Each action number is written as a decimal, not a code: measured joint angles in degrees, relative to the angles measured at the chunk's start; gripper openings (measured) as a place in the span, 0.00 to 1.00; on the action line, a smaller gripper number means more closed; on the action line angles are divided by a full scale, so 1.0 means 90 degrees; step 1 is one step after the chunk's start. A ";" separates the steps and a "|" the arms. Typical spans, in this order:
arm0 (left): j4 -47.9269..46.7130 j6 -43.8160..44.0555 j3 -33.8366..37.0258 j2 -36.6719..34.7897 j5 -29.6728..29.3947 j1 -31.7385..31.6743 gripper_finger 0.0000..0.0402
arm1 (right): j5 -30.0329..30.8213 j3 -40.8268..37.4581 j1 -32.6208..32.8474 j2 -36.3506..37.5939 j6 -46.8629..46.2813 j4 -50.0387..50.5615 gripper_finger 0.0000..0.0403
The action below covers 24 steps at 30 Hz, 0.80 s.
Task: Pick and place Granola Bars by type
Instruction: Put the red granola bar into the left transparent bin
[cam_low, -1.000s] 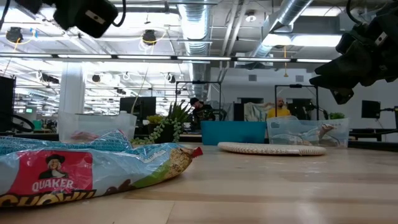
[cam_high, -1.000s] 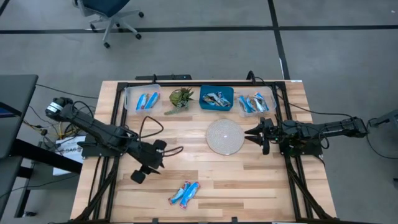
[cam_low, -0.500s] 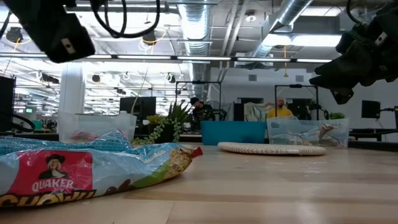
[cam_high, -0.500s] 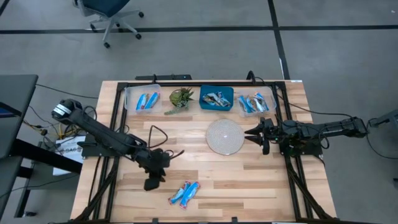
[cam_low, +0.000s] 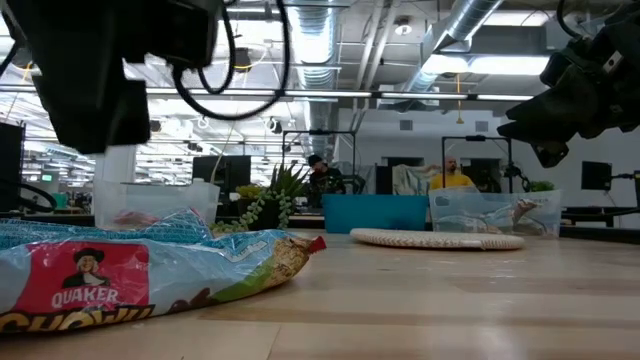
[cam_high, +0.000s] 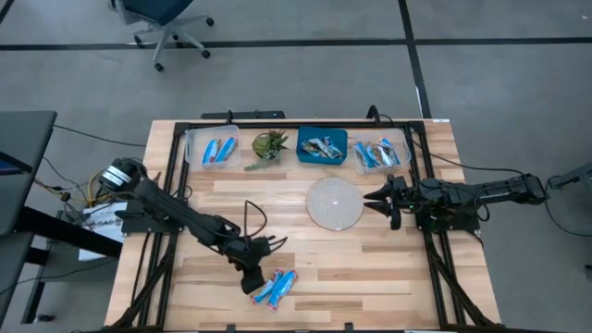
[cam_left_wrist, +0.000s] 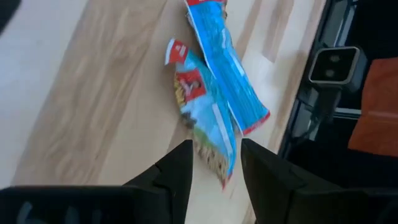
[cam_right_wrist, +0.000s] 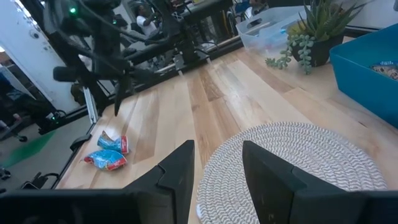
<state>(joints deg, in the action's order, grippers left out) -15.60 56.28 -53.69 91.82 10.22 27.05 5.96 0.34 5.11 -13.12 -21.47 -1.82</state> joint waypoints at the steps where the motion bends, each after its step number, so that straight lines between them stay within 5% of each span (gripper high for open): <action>1: 0.0044 0.0014 -0.0060 0.0131 -0.0001 0.0008 0.32 | 0.0000 0.0000 -0.0001 -0.0001 0.0001 0.0006 0.32; 14: 0.0274 0.0131 -0.0657 0.1162 0.0174 0.0256 0.33 | 0.0000 0.0000 0.0001 0.0002 0.0001 -0.0006 0.32; 24: 0.0290 0.0220 -0.0724 0.1383 0.0066 0.0308 0.47 | 0.0002 0.0002 0.0000 -0.0001 0.0000 0.0000 0.32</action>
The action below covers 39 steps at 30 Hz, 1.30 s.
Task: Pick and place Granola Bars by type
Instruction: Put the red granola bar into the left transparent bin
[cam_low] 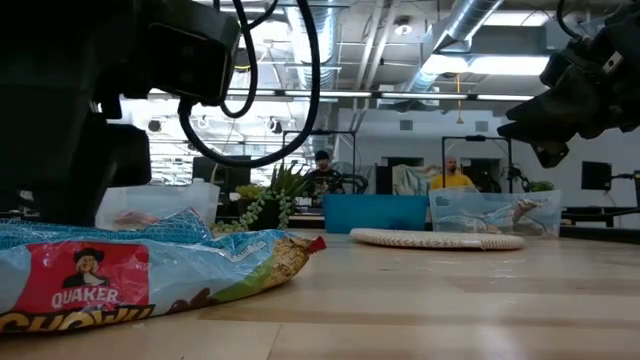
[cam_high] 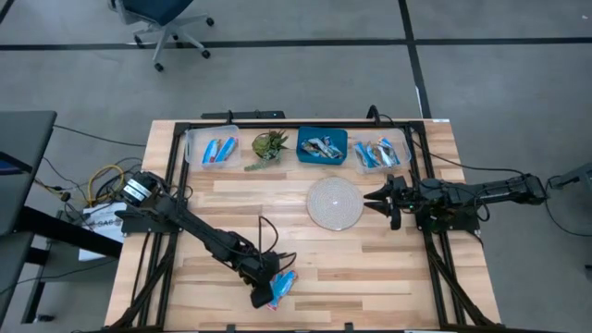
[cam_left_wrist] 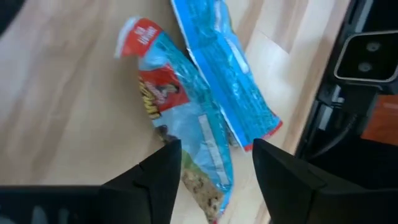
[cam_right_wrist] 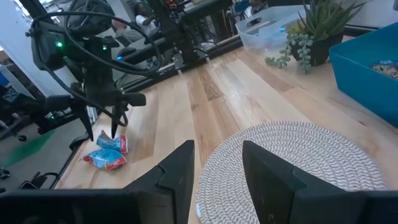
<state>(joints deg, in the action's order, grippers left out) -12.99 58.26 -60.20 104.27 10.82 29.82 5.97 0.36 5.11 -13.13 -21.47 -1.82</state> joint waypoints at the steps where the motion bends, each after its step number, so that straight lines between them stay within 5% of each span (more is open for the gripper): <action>1: -0.0034 -0.0005 0.0000 0.0000 -0.0057 0.0000 0.48 | -0.0001 -0.0001 0.0000 0.0001 0.0001 -0.0022 0.32; 19: -0.0123 -0.0044 0.0002 0.0214 -0.0204 0.0034 0.50 | -0.0002 0.0000 0.0000 0.0002 0.0002 -0.0013 0.32; 39: -0.0062 0.0000 0.0000 0.0289 -0.0015 -0.0048 0.10 | -0.0002 -0.0002 0.0002 0.0000 0.0002 -0.0013 0.32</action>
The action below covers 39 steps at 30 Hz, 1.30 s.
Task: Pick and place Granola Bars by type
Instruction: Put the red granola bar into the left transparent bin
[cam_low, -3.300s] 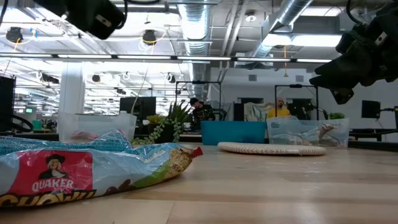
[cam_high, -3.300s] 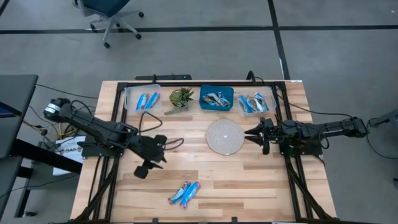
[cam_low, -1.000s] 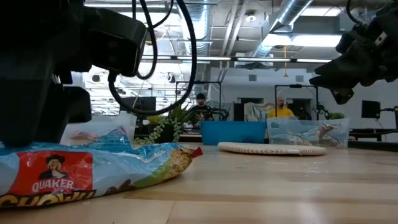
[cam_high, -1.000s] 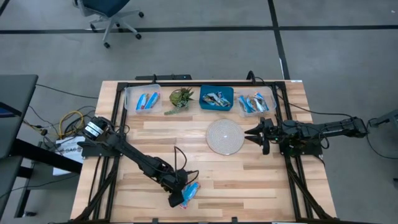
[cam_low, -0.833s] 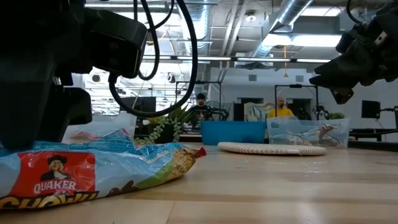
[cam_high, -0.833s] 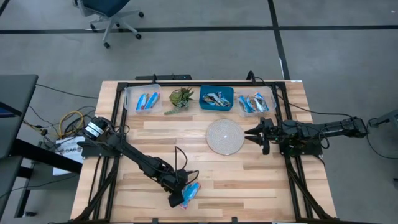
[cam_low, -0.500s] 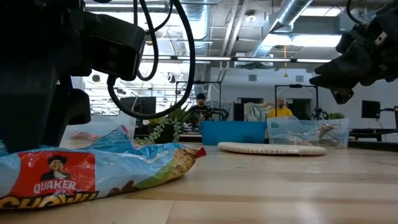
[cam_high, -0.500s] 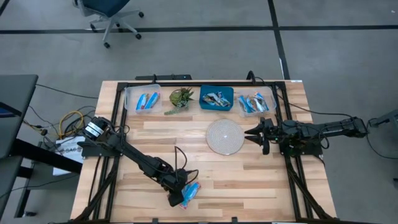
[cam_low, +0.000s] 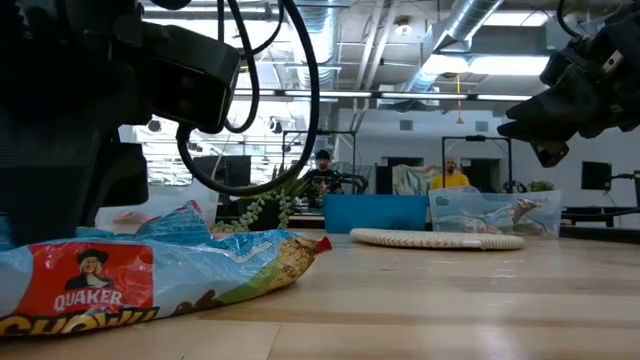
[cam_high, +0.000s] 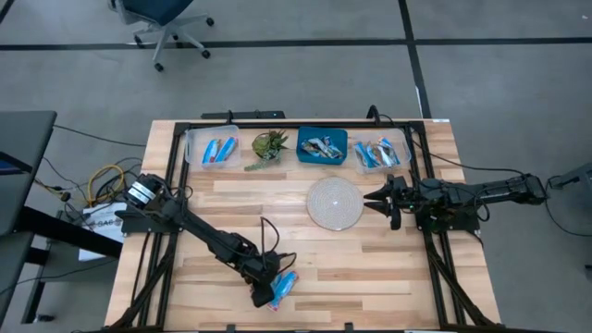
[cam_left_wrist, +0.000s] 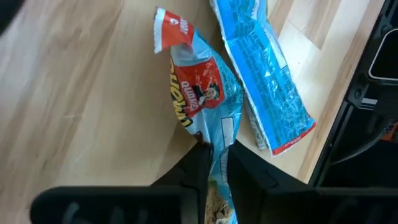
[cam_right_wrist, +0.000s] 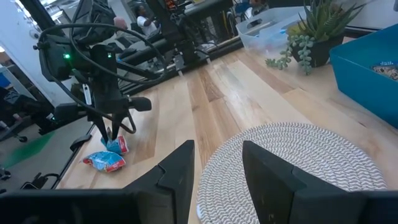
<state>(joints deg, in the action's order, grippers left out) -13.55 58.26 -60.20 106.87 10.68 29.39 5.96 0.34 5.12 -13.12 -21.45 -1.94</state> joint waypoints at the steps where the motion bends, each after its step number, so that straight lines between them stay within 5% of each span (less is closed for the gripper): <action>1: 0.0030 0.0000 0.0000 0.0005 0.0002 -0.0017 0.10 | 0.0000 0.0002 -0.0002 0.0002 0.0000 -0.0002 0.32; 10: 0.0160 0.0170 0.0012 -0.0136 0.0027 -0.0292 0.09 | 0.0000 0.0000 0.0000 0.0000 -0.0002 -0.0002 0.32; 19: -0.0813 0.0041 0.0012 -0.1135 -0.1109 -0.0991 0.09 | 0.0000 0.0000 -0.0002 0.0000 0.0000 0.0000 0.32; 39: -0.3576 -0.0631 0.0012 -0.3676 -0.3244 -0.4164 0.10 | 0.0000 0.0000 -0.0002 0.0000 -0.0001 0.0022 0.32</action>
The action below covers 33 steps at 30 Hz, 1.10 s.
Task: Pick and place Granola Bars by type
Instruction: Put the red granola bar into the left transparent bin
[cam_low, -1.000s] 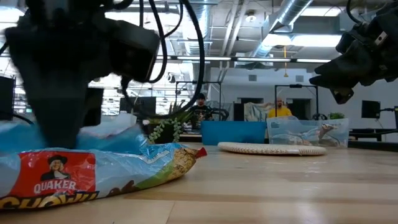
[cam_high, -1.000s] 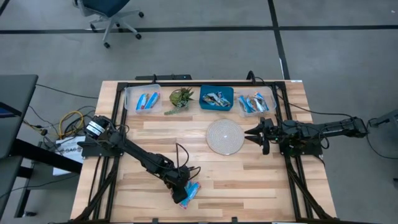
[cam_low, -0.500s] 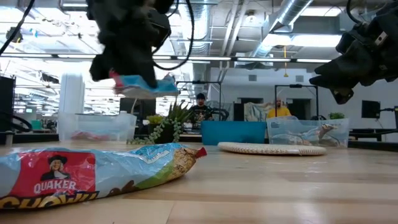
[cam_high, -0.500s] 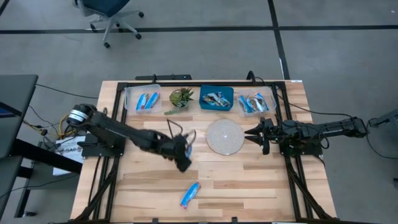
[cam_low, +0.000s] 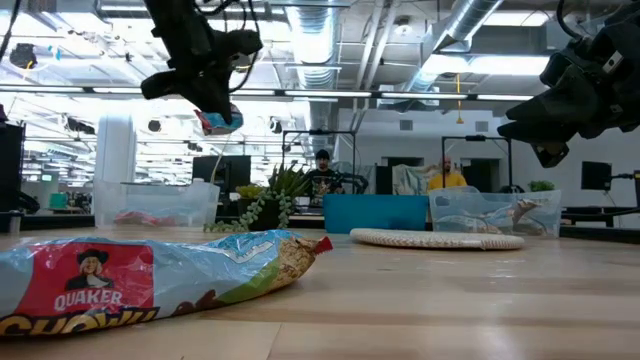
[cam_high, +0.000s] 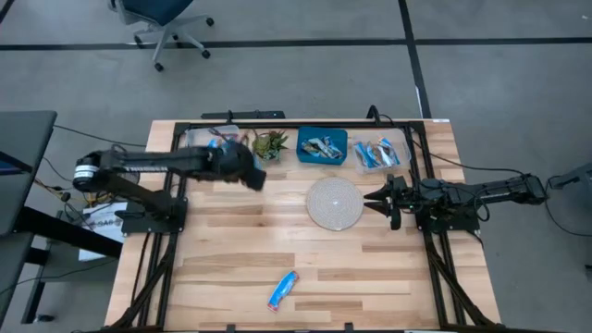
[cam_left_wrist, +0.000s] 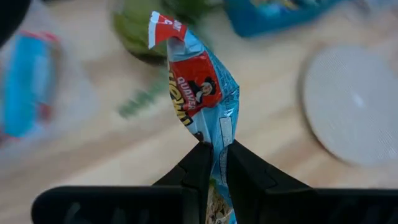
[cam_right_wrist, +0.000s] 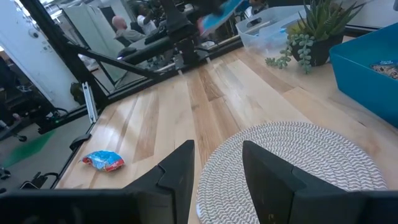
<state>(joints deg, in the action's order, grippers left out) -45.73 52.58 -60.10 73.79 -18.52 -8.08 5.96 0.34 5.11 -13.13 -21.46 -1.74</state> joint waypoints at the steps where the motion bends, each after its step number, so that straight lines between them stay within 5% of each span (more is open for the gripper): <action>1: -0.0066 -0.0132 0.0000 -0.0095 -0.0021 -0.0208 0.10 | 0.0000 0.0002 0.0002 0.0001 0.0001 -0.0003 0.32; 18: -0.0808 -0.2223 0.0000 -0.1094 0.0171 -0.3208 0.10 | 0.0002 0.0002 0.0002 0.0002 0.0001 0.0000 0.32; 25: -0.0798 -0.2449 0.0000 -0.1094 0.0190 -0.3752 0.11 | 0.0000 0.0002 0.0002 0.0001 -0.0001 0.0000 0.32; 33: -0.0492 -0.2422 0.0371 -0.1093 0.0250 -0.4006 0.26 | 0.0000 0.0002 0.0001 0.0001 -0.0001 0.0000 0.32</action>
<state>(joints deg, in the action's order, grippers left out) -50.16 30.79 -56.76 63.95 -16.27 -44.14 5.96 0.36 5.12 -13.12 -21.47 -1.74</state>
